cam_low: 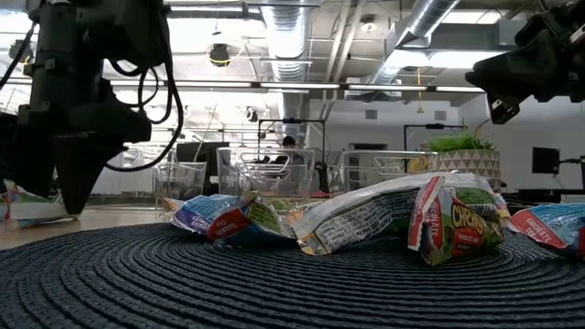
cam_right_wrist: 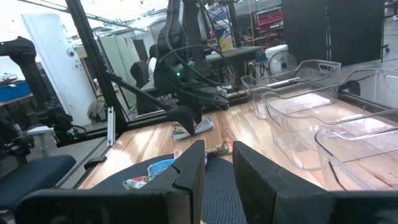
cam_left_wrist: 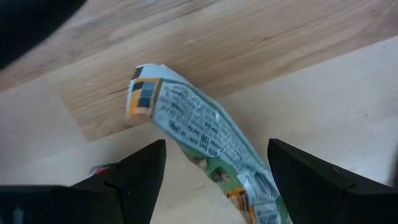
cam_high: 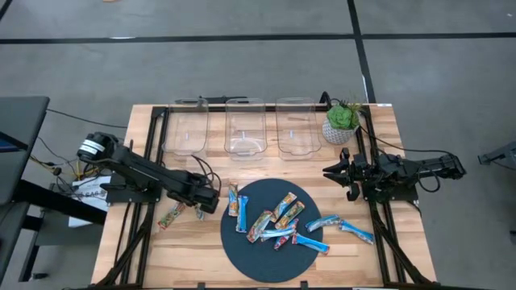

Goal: Pick and place Granola Bars by type
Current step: Put the yellow granola bar into the left transparent bin

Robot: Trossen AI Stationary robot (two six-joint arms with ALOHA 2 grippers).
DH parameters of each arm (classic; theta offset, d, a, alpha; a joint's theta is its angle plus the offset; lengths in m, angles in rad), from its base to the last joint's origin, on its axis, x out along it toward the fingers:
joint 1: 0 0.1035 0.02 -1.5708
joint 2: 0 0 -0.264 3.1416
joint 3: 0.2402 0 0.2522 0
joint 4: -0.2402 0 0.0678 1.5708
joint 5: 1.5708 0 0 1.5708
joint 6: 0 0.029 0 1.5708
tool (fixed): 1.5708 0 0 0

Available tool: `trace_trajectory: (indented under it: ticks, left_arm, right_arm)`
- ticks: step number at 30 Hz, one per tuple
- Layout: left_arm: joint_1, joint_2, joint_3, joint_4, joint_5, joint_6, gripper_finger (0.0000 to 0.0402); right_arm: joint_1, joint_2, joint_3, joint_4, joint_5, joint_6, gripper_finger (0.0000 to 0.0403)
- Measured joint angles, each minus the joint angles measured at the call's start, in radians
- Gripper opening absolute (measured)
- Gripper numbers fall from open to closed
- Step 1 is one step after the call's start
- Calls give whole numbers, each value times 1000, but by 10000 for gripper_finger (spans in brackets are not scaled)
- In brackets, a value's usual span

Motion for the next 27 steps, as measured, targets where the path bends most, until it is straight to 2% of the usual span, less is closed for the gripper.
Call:
trace_trajectory:
  ticks: [18, 21, 27]
  left_arm:
    - [15, 44, 2, 43, 15, 93, 270]
    - [15, 44, 2, 43, 16, 100, 249]
    - [18, 44, 1, 42, 22, 105, 176]
  right_arm:
    - [0, 0, 0, 0, 0, 0, 77]
    - [0, 0, 0, 0, 0, 0, 77]
    - [0, 0, 0, 0, 0, 0, 77]
